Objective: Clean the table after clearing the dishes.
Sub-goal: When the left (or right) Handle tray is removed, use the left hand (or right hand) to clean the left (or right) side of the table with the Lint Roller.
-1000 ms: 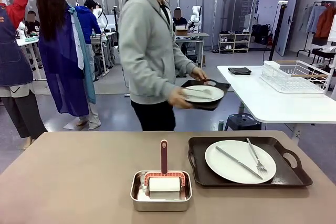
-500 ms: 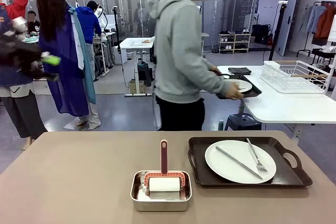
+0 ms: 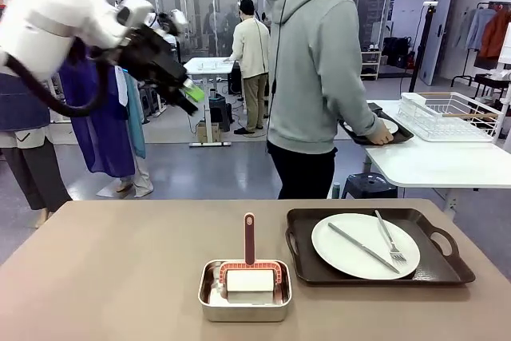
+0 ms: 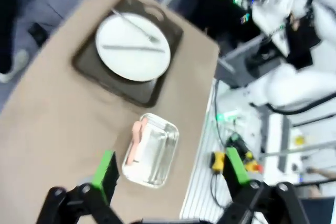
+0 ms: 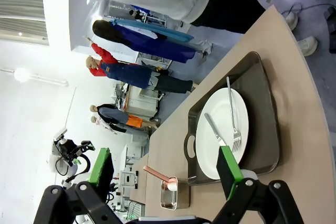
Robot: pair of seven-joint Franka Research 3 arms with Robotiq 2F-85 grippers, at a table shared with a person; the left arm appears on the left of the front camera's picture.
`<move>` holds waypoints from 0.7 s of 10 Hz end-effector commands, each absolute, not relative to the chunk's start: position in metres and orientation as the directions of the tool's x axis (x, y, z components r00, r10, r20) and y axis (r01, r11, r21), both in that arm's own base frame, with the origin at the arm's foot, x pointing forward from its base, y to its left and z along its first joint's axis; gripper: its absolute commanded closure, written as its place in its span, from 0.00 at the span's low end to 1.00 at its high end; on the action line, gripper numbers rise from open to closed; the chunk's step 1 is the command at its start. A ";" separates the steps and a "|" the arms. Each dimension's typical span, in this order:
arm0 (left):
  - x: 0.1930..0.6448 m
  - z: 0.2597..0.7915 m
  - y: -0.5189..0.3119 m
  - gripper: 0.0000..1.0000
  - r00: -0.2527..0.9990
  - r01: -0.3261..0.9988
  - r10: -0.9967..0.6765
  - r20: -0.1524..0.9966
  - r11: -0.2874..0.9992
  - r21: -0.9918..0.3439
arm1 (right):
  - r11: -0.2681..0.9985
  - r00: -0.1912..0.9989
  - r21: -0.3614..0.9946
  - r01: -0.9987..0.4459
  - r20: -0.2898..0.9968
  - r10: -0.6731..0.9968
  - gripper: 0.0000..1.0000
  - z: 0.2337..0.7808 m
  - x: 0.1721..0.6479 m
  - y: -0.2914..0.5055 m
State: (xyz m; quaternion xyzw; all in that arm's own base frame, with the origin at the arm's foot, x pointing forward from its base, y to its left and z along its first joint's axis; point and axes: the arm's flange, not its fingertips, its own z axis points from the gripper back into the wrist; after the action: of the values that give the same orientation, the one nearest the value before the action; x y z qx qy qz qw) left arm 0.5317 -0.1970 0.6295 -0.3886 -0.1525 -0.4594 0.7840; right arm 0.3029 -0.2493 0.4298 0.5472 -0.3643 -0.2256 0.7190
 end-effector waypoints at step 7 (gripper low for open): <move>0.494 0.532 -0.327 0.00 0.189 0.944 -0.917 0.351 0.072 -0.322 | 0.302 0.635 0.950 -0.082 0.283 -0.719 0.00 0.433 0.302 -0.248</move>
State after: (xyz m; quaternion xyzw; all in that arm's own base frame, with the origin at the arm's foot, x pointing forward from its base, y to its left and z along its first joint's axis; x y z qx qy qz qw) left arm 0.4926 -0.3329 0.5351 -0.2629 0.0026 -0.6218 0.7378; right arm 0.3028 -0.2495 0.4299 0.5472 -0.3645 -0.2255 0.7190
